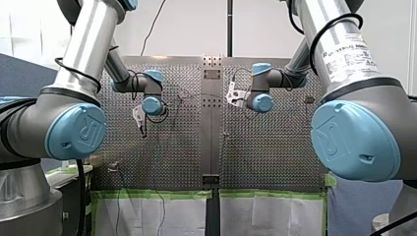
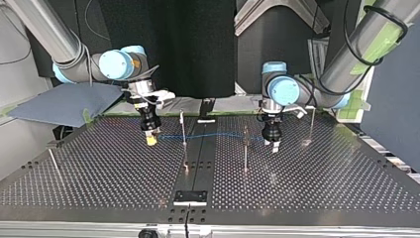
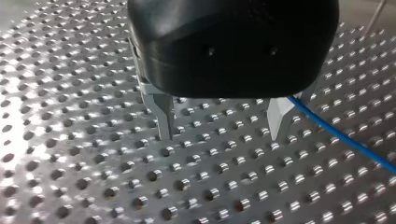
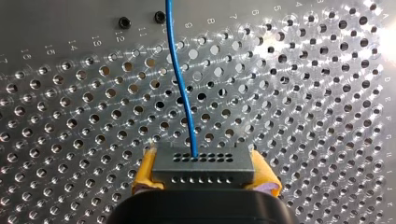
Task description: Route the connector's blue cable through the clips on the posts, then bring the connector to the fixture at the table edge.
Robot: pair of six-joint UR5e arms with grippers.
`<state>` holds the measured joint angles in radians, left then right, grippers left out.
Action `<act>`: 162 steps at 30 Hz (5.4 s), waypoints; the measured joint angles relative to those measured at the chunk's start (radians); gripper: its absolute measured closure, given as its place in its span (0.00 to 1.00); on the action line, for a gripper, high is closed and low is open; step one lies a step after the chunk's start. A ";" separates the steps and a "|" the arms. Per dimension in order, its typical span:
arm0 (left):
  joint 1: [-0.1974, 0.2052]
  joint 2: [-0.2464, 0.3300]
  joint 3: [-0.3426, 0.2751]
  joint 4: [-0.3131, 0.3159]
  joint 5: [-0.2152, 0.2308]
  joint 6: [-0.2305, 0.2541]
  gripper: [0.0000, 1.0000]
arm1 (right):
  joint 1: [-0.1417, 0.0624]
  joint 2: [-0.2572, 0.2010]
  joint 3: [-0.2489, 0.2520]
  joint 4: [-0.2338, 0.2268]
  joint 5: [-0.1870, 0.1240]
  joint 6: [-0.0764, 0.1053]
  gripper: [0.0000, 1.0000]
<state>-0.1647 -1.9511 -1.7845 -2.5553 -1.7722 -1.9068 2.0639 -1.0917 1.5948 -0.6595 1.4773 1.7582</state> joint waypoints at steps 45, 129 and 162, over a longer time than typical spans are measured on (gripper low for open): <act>-0.048 0.252 -0.207 -0.060 0.151 -0.065 0.00 | 0.009 -0.001 0.000 0.010 -0.001 -0.001 1.00; -0.113 0.303 -0.239 -0.056 0.097 0.125 0.00 | 0.011 0.000 0.000 0.015 -0.014 0.006 1.00; -0.138 0.303 -0.239 -0.054 0.128 0.110 0.00 | 0.011 0.000 0.000 0.030 -0.014 0.006 1.00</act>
<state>-0.3025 -1.6481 -2.0235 -2.6095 -1.6447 -1.7964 2.0747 -1.0917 1.5951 -0.6293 1.4635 1.7644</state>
